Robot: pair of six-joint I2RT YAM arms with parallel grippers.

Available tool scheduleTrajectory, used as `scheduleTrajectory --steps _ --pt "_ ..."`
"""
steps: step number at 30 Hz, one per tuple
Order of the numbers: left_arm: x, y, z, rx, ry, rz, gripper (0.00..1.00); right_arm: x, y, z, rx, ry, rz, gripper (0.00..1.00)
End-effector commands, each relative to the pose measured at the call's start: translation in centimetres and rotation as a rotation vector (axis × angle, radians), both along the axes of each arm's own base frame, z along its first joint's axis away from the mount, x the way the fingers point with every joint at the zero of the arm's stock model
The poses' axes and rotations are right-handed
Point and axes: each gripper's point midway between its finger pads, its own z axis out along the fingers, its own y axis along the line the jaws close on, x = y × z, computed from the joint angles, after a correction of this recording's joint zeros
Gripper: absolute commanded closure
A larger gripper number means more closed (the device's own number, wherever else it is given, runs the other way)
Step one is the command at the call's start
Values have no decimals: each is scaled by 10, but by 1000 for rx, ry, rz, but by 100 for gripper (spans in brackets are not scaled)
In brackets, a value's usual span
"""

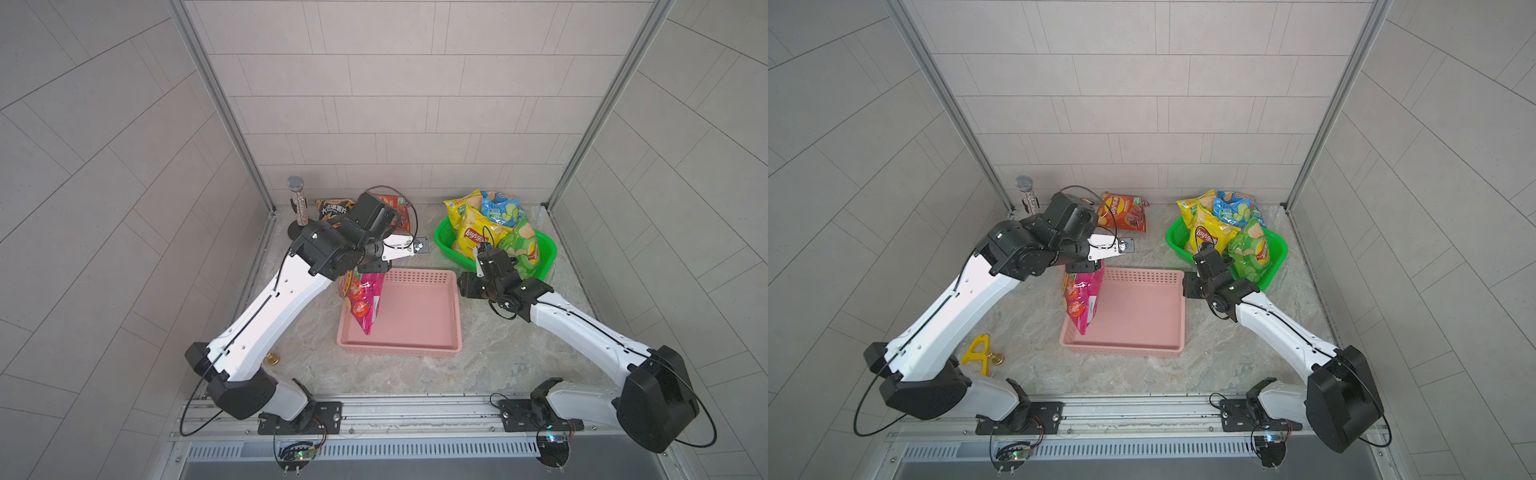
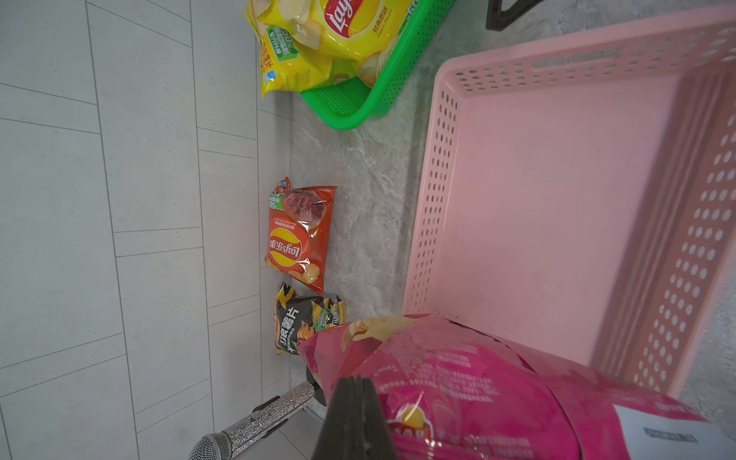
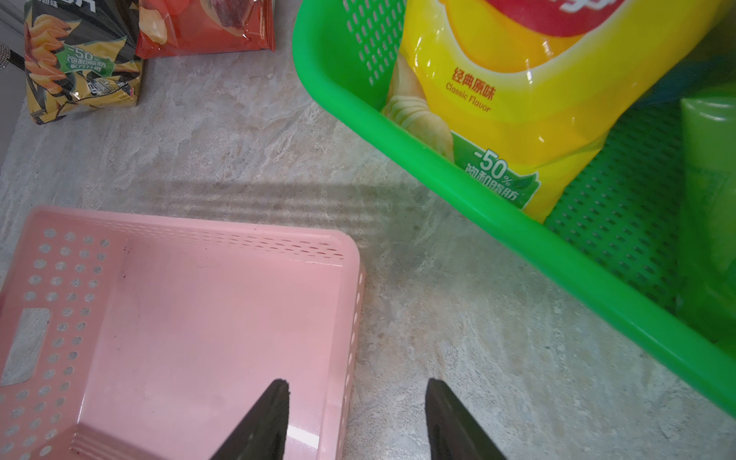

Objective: Put the potato chips into the basket
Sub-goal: Place the potato chip in the basket.

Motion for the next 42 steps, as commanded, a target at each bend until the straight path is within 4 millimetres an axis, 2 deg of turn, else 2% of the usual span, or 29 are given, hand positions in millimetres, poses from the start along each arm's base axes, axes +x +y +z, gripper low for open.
scheduleTrajectory --steps 1,3,10,19,22,33,34,35,38,39,42 --pt "-8 -3 25 -38 -48 -19 100 -4 -6 -1 -16 8 -14 41" --pt "-11 -7 24 -17 -53 -49 100 -4 -6 -1 -14 9 -15 41" --pt "-9 -13 -2 107 -28 -79 100 -4 -7 0 -13 6 -20 41" --pt "-8 1 -41 292 49 -20 100 -4 -8 1 -14 3 -24 41" --pt "-4 1 -55 321 76 5 100 -4 -7 1 -15 5 -23 41" --pt "17 -36 -106 282 214 124 96 -8 -11 -2 -23 10 -31 40" --pt "19 -40 -109 277 222 130 92 -8 -11 -2 -24 11 -32 40" --pt "20 -45 -111 263 233 133 84 -8 -12 -3 -26 14 -32 40" --pt "24 -59 -111 205 253 145 54 -9 -13 -4 -29 15 -34 40" --pt "26 -64 -108 178 255 149 47 -10 -13 -5 -32 17 -36 40" --pt "32 -74 -95 99 239 170 32 -11 -15 -6 -36 19 -39 40"
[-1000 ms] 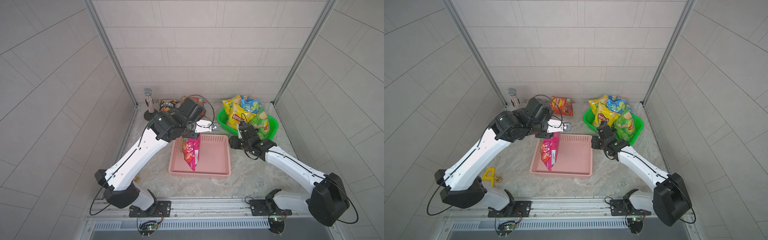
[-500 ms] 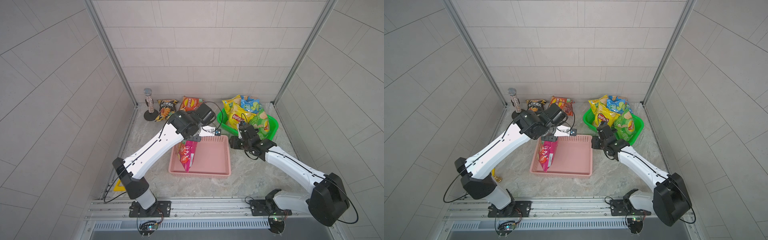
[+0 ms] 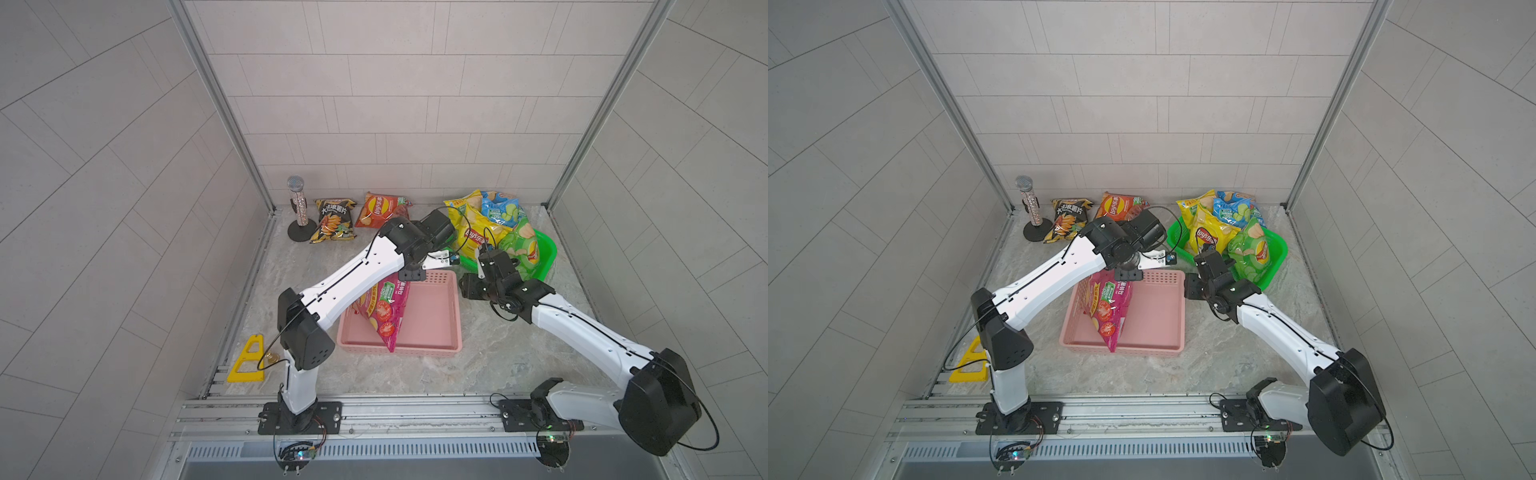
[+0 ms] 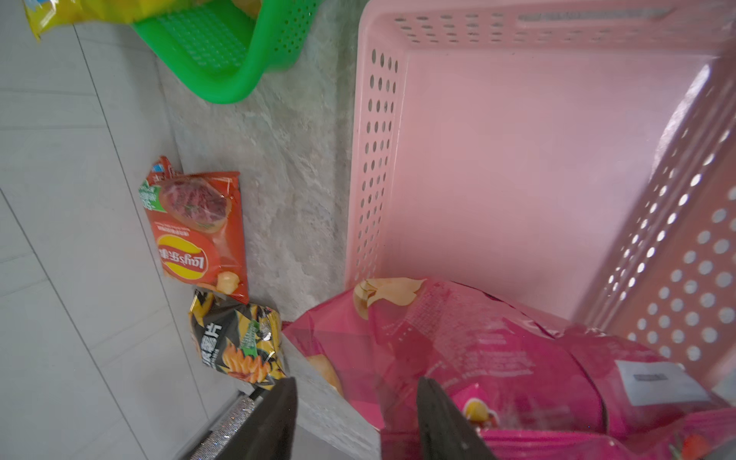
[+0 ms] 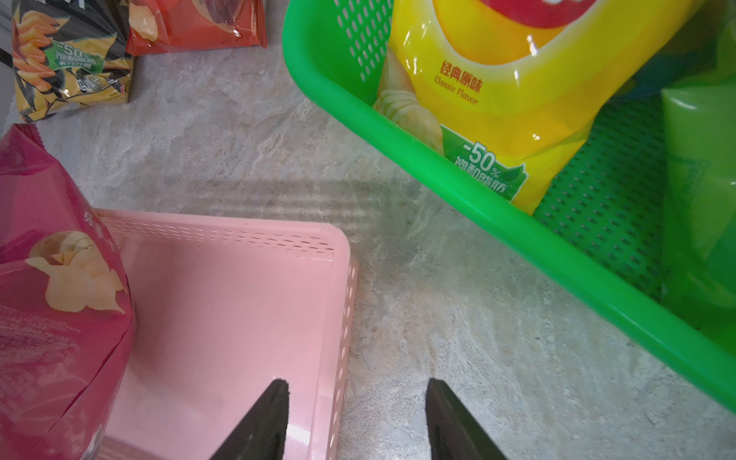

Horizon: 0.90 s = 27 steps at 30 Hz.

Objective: Put the potato chips into the basket
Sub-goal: Place the potato chip in the basket.

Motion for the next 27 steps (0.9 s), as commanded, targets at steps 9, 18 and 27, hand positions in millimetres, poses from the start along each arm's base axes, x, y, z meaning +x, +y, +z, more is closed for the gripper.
scheduleTrajectory --steps 9,18,27 --pt "24 5 84 -388 -65 220 7 -10 -6 7 -12 11 -4 39" --pt "30 115 65 -496 2 499 7 -38 64 61 158 -10 206 39" --pt "-7 208 -22 -554 171 755 10 -109 180 105 387 34 586 40"
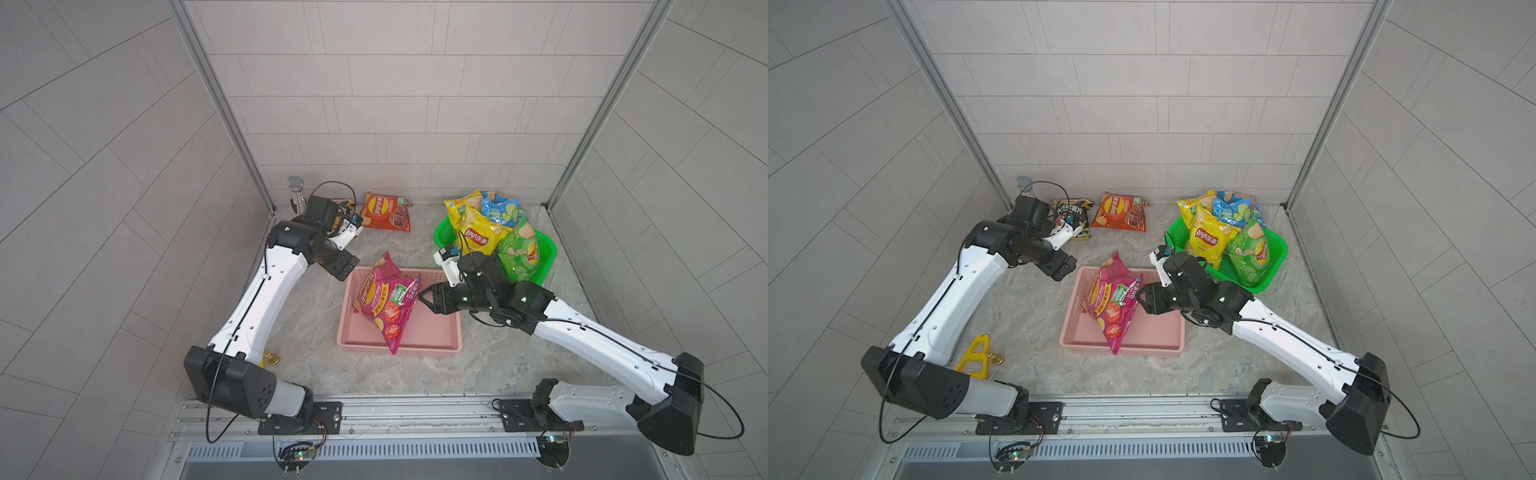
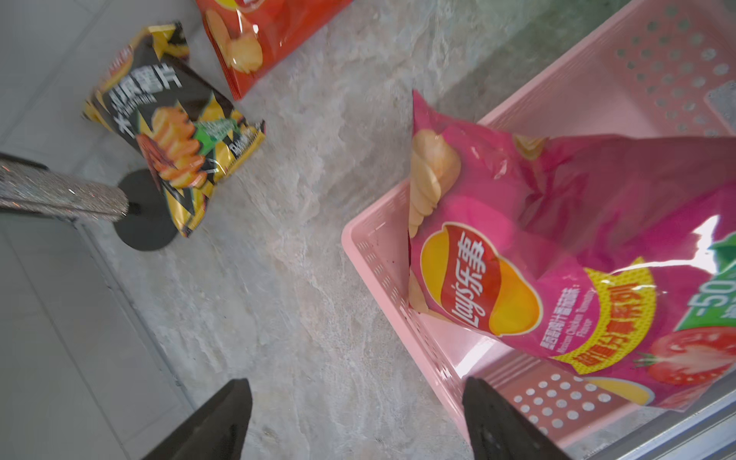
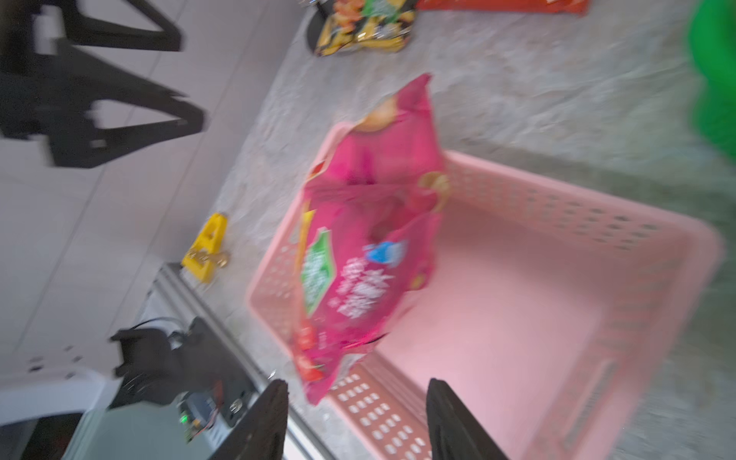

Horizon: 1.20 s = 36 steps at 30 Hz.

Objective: Put the potato chips into the basket
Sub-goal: Place the potato chip in the basket.

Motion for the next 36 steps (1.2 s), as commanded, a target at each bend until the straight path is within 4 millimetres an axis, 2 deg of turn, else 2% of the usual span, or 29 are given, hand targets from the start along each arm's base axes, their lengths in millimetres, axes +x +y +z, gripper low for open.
scheduleTrajectory --steps 1,4,9,14,18,24,29,32,36 --pt "-11 9 -24 -102 45 32 10 -23 36 8 100 60 107 40" --pt "-22 17 -47 -114 87 45 11 -17 50 -1 130 84 91 40" --pt "-34 16 -67 -151 107 63 11 17 46 -31 41 71 -25 40" --pt "-41 14 -78 -173 114 77 11 51 20 -56 -49 55 -149 39" --pt "-39 15 -84 -185 96 120 11 68 -2 -64 -138 18 -203 39" --pt "-36 19 -86 -181 81 148 11 76 -45 -84 -429 -21 -248 36" --pt "-37 18 -91 -181 95 146 11 79 -80 -81 -577 -70 -308 36" --pt "-36 19 -93 -172 103 145 12 82 -85 -79 -566 -64 -311 36" --pt "-35 19 -95 -164 108 133 18 84 -79 -86 -545 -27 -279 37"
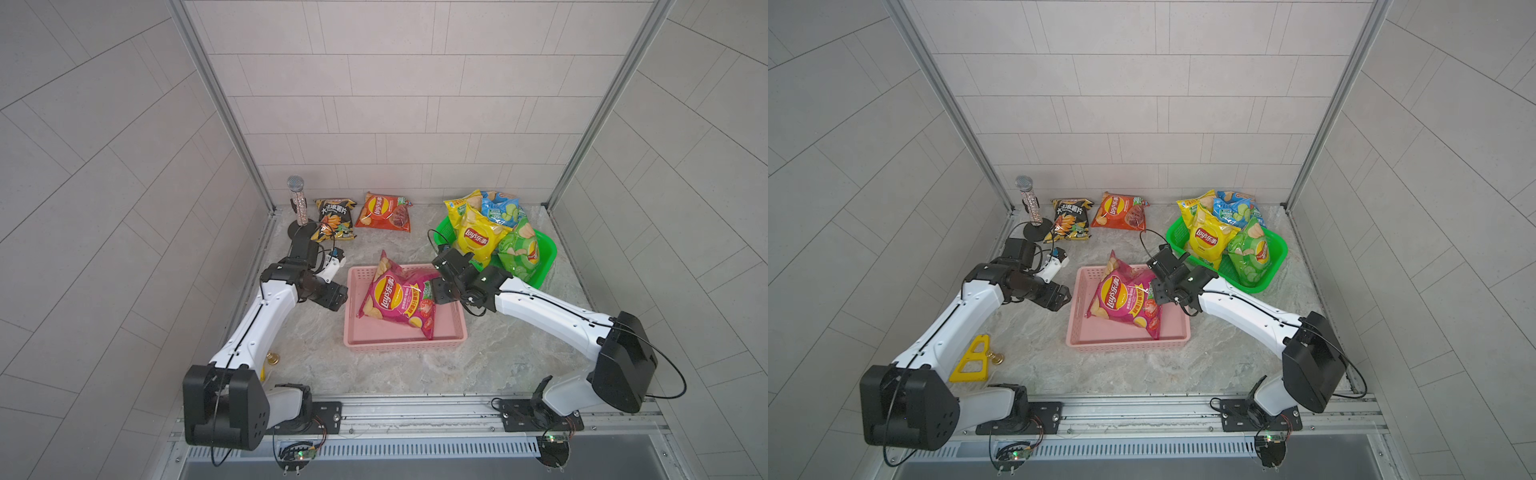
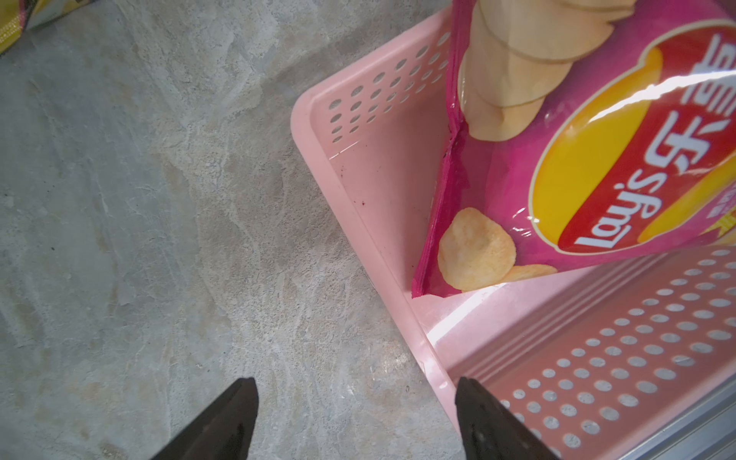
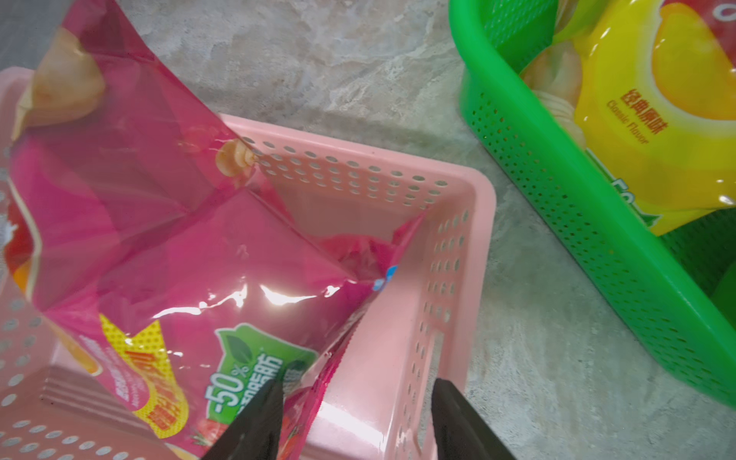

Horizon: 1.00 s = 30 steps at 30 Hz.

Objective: Put the potato chips into the basket
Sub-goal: Place the potato chip in the basket.

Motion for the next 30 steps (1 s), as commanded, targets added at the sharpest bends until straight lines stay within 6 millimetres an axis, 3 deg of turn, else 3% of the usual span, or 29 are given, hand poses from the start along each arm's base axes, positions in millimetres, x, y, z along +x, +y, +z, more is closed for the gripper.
scheduleTrajectory --steps 1,7,17,30 --pt "1 2 -4 12 7 -7 19 1 -3 2 -21 12 14 37" --pt "1 1 -7 9 17 -25 20 24 -5 -13 -1 33 -28 41" --pt "2 5 -25 43 44 -31 19 56 11 -45 1 103 10 42" --pt "14 6 -34 40 39 -2 20 38 59 -60 160 226 183 41"
